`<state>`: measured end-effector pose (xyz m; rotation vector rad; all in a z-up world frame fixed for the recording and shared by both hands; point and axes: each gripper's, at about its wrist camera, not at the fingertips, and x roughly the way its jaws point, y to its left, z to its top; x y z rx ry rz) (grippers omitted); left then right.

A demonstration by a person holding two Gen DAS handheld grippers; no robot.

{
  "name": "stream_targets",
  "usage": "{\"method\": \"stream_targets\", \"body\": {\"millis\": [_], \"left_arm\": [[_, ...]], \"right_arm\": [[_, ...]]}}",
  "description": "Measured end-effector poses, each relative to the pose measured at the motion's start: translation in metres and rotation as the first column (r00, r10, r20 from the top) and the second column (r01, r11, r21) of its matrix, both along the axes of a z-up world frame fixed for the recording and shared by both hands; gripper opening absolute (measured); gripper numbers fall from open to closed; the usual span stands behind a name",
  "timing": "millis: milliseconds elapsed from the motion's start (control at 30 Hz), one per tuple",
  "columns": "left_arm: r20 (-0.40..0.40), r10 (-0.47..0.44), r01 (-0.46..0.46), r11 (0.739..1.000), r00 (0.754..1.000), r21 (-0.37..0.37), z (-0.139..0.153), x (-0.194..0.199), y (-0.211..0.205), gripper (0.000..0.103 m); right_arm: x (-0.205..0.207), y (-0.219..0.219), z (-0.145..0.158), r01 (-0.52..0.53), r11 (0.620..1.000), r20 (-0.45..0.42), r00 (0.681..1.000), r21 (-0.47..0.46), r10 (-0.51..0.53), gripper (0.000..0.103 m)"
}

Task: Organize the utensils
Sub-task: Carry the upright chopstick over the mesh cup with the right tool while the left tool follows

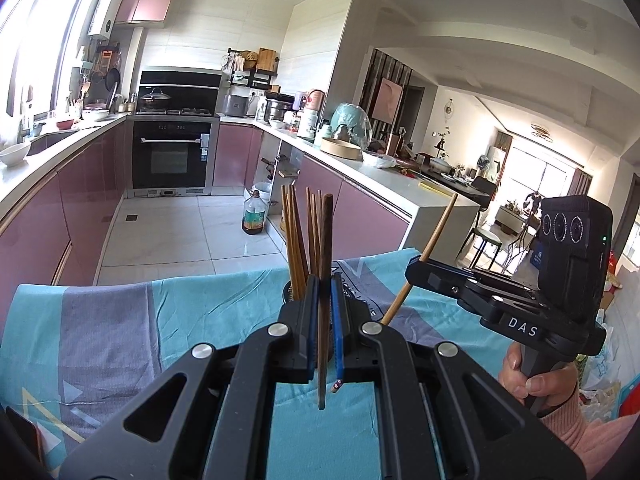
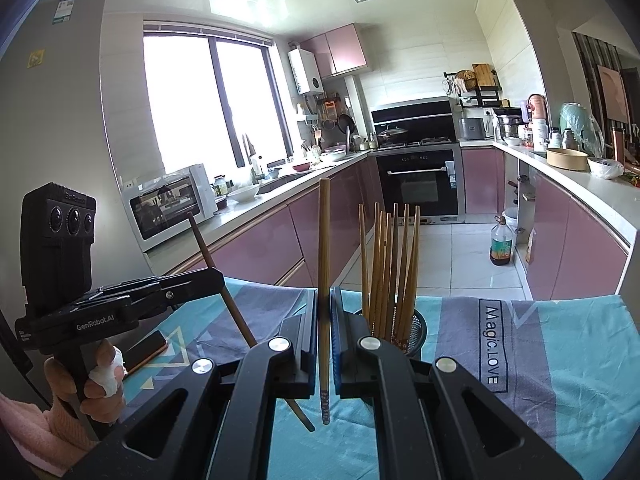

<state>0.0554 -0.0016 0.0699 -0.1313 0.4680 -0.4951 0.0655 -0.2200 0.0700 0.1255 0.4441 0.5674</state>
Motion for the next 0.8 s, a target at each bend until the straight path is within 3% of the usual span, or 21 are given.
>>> {"method": "stream_targets", "body": {"millis": [800], "left_arm": [[0.010, -0.019, 0.019, 1.000, 1.000, 0.002, 0.0080, 0.0005, 0.0040, 0.007]], "right_arm": [[0.0064, -0.0031, 0.0068, 0.008, 1.000, 0.014, 1.000, -0.006, -0.008, 0.005]]}}
